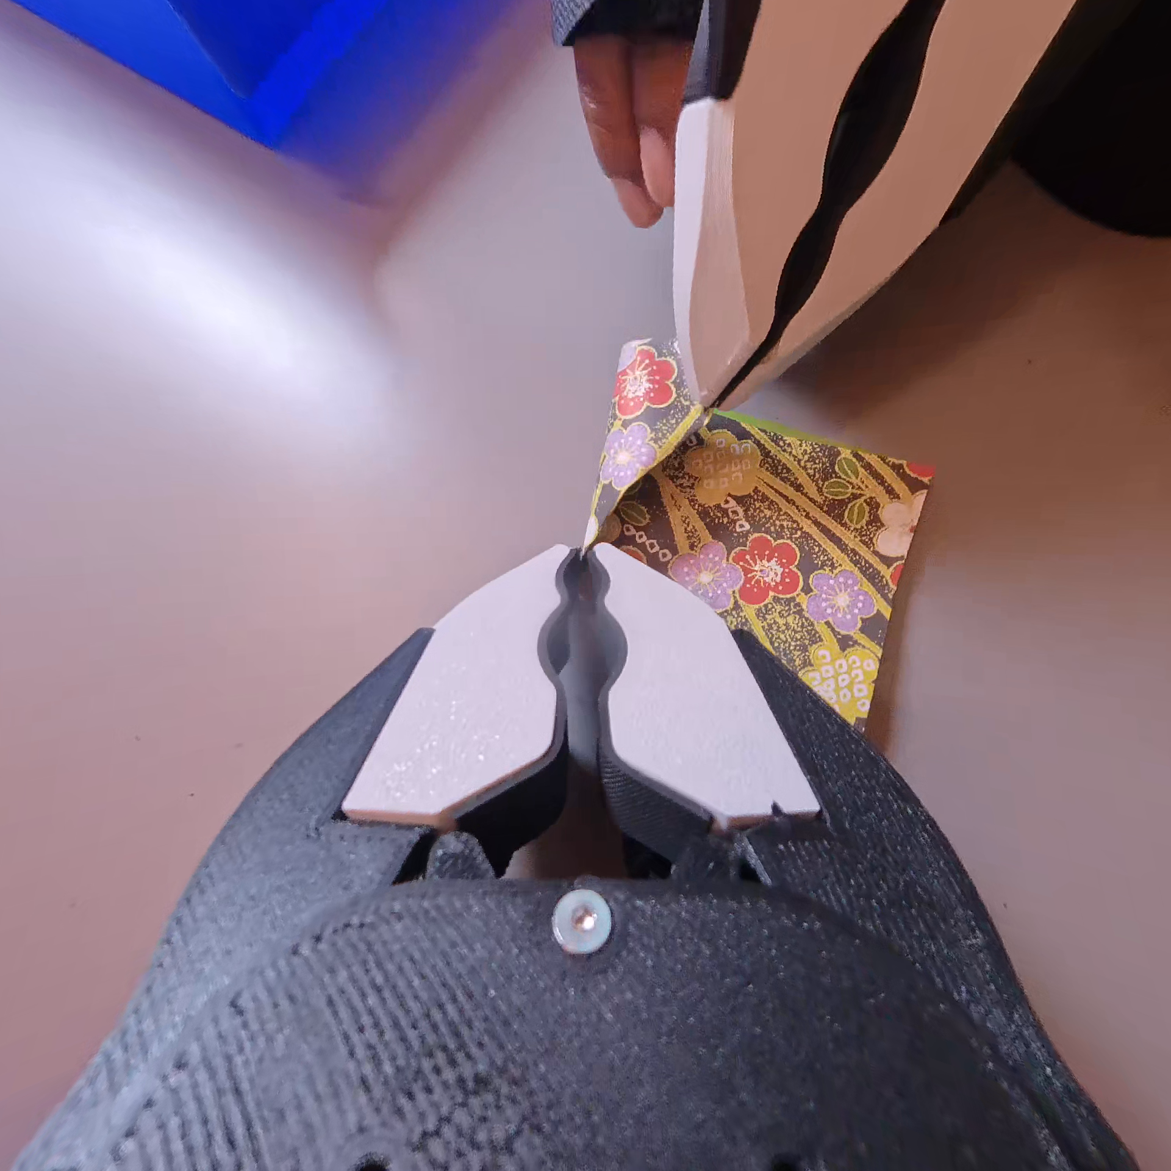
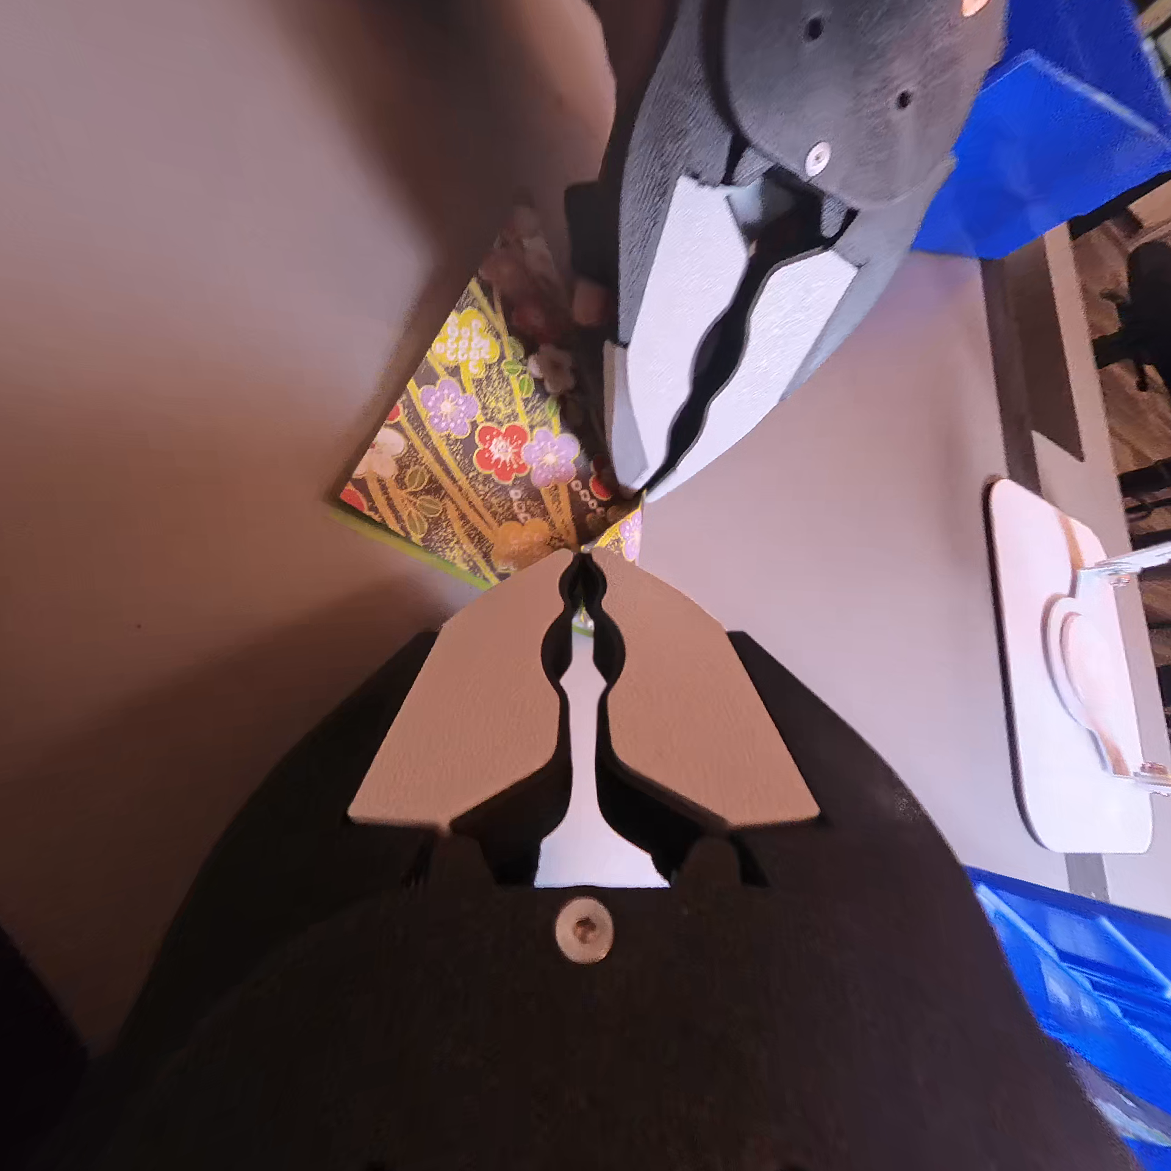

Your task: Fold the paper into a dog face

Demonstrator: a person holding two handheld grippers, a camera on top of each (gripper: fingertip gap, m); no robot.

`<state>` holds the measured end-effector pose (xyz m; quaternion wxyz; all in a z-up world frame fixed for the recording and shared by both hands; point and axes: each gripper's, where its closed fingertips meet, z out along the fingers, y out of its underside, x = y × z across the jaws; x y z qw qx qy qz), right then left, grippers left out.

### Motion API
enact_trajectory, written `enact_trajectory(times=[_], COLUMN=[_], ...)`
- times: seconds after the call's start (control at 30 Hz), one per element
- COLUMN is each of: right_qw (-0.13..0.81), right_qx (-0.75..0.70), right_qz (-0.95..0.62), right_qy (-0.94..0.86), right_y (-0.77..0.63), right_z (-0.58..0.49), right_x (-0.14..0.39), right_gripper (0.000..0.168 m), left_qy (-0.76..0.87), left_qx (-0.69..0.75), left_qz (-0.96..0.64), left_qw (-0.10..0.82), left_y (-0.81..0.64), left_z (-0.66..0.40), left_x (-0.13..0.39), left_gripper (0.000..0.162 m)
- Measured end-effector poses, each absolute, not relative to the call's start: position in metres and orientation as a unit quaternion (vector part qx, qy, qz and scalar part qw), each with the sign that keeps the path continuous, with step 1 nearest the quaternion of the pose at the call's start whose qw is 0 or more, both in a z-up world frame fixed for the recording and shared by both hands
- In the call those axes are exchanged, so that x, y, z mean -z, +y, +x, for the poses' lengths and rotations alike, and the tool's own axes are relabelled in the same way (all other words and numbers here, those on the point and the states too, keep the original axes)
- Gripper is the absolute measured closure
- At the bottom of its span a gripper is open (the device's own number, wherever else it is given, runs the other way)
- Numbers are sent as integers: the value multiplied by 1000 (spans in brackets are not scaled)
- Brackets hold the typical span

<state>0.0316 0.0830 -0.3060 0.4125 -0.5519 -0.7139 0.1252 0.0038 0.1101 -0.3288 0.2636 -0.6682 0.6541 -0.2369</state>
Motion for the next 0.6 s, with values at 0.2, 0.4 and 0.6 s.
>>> enact_trajectory(times=[0.2, 0.4, 0.6], right_qw=[363, 326, 299], right_qx=[-146, -165, -193], right_qz=[-594, -632, -653], right_qy=[-703, -684, -669], right_y=[83, 85, 80], right_z=[36, 41, 41], right_x=[319, 327, 327], right_gripper=[168, 168, 168], left_qy=[654, 649, 645], left_qx=[241, 257, 258], left_qz=[-666, -666, -669], left_qw=[267, 262, 263], left_y=[110, 109, 110], left_z=[4, 4, 6], left_x=[329, 329, 329], left_gripper=[161, 161, 161])
